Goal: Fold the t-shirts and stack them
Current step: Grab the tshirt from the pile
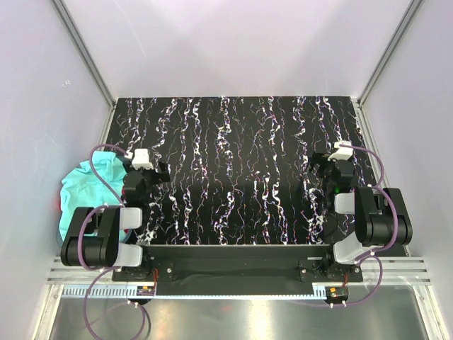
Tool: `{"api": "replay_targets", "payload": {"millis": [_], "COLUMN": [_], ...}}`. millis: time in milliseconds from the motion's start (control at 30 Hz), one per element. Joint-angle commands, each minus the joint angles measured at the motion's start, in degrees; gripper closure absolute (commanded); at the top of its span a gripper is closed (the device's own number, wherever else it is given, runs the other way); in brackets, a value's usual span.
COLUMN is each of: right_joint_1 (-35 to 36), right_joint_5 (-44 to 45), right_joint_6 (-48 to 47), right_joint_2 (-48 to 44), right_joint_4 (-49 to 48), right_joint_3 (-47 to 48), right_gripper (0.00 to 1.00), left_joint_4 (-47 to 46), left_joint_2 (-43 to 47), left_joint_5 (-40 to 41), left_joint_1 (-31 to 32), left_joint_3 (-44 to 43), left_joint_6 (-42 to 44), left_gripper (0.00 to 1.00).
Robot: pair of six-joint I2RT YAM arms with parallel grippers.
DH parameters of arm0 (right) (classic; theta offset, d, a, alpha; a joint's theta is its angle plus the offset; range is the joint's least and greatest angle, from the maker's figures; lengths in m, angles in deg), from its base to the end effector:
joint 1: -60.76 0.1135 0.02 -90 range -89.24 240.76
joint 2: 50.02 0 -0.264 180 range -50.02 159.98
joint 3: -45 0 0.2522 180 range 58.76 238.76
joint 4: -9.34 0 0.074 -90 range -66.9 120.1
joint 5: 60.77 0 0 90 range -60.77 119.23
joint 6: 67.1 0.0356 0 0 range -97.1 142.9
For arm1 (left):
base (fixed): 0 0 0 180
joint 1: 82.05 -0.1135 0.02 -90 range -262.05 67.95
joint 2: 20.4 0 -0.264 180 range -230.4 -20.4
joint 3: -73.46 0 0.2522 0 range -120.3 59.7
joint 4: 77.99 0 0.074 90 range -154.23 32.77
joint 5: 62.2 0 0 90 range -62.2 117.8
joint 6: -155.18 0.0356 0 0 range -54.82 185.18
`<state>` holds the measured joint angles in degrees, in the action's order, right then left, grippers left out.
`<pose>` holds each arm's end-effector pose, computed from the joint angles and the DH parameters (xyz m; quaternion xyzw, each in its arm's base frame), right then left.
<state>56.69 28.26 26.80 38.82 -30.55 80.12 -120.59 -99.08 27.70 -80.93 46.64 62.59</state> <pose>0.2697 -0.0186 0.1479 0.0495 0.7855 0.0057 0.6168 0.2321 -0.0046 0.1564 -0.0092 0.7618 -0.0216 0.6474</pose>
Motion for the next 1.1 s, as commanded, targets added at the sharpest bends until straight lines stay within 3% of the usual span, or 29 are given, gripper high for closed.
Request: {"api": "replay_targets", "payload": {"millis": [0, 33, 67, 100, 167, 300, 467, 500, 600, 733, 800, 933, 1067], "right_joint_1": [-0.23, -0.32, -0.23, -0.32, -0.23, 0.12, 0.47, 0.56, 0.47, 0.47, 0.47, 0.56, 1.43], "right_joint_5": [1.24, 1.24, 1.15, 1.93, 2.81, 10.45, 8.82, 7.05, 4.32, -6.99, -11.66, -25.18, -29.00], "right_joint_6": [-1.53, -1.53, -1.62, -0.92, -0.91, 3.99, 16.72, 17.01, 21.41, 21.14, 22.11, 25.01, 23.35], "right_joint_2": [-0.60, -0.60, -0.60, -0.77, -3.04, -11.65, -19.74, -20.19, -21.33, -23.27, -23.27, -25.28, -28.54], "right_joint_4": [-2.95, -3.04, -3.39, -4.18, 0.01, 21.24, 49.74, 58.13, 68.90, 72.54, 74.12, 75.97, 80.88], "right_joint_3": [1.31, 1.22, 0.96, 0.87, 2.70, 8.51, 21.94, 24.05, 30.30, 33.82, 34.97, 36.82, 36.99], "right_gripper": [0.00, 0.00, 0.00, 0.00, 0.00, 0.00, 0.00, 0.00, 0.00, 0.02, 0.07, 0.12, 0.11], "left_joint_4": [3.05, 9.01, 22.47, 29.31, 45.27, 68.18, 90.14, 92.28, 93.98, 97.22, 98.72, 97.93, 98.90], "left_joint_2": [5.18, 8.94, 10.11, 10.82, 11.44, 8.20, 0.11, -1.55, -0.96, 1.16, -0.07, -3.32, -4.55], "left_joint_5": [10.59, 13.60, 18.07, 27.77, 32.86, 33.33, 28.49, 27.44, 20.61, 22.68, 24.18, 31.19, 45.23], "left_joint_1": [0.02, 0.02, 0.02, -0.33, -0.86, -5.77, -8.24, -9.03, -12.36, -15.01, -17.12, -17.47, -17.56], "left_joint_3": [-2.66, -4.85, -9.66, -12.84, -20.11, -32.59, -45.37, -46.87, -47.68, -48.01, -49.86, -53.30, -51.29], "left_joint_6": [-1.26, -3.37, -6.61, -14.38, -20.06, -34.88, -37.75, -38.10, -36.71, -36.87, -33.37, -24.85, -22.81], "left_gripper": [0.01, 0.01, 0.01, 0.01, 0.01, 0.01, 0.01, 0.01, 0.01, 0.02, 0.08, 0.14, 0.11]}}
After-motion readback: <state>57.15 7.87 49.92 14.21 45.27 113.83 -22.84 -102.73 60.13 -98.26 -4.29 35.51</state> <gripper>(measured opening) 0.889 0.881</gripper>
